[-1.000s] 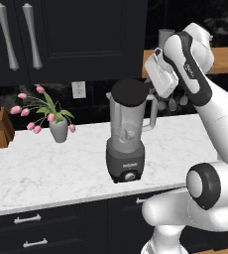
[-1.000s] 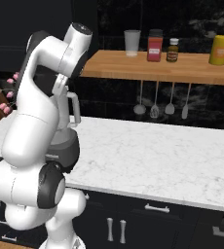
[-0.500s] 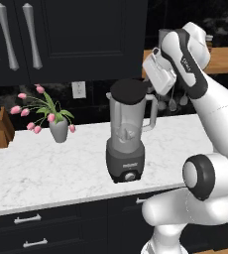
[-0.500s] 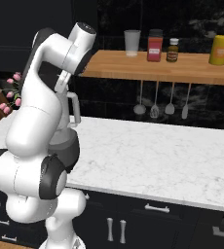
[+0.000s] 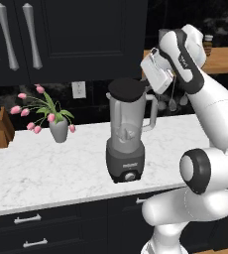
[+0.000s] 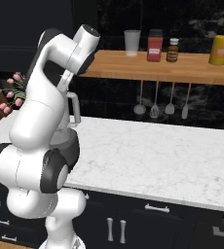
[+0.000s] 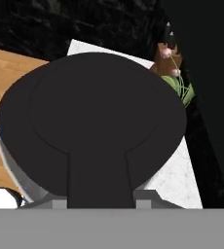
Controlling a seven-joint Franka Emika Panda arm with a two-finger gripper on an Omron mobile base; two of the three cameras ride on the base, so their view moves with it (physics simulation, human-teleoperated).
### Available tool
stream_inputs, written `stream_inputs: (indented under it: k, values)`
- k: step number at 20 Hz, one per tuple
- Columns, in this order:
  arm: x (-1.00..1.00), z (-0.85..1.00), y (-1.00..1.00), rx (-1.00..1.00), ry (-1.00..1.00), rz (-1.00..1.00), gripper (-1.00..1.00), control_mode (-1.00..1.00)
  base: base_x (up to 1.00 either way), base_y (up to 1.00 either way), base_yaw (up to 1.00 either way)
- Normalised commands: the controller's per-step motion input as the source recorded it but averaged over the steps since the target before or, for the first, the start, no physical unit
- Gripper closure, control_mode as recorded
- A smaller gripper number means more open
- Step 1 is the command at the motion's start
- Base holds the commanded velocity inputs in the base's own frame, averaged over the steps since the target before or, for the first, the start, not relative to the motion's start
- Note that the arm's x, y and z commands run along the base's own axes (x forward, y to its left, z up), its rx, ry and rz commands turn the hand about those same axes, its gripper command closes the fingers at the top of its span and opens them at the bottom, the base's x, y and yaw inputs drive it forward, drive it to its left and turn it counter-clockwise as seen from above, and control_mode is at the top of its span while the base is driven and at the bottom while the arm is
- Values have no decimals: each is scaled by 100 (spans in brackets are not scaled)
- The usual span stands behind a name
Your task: Close the lid blender by securely placing the lid on top.
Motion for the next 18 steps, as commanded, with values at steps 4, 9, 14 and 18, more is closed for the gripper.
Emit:
stream_inputs:
  k: [4,9,14,18]
  values:
    - [22,0,1,5,0,0,100,-100,0,0,0]
    - [18,0,2,4,0,0,100,-100,0,0,0]
    - [5,-7,0,3,0,0,100,-100,0,0,0]
    - [-29,-9,0,0,0,4,100,-100,0,0,0]
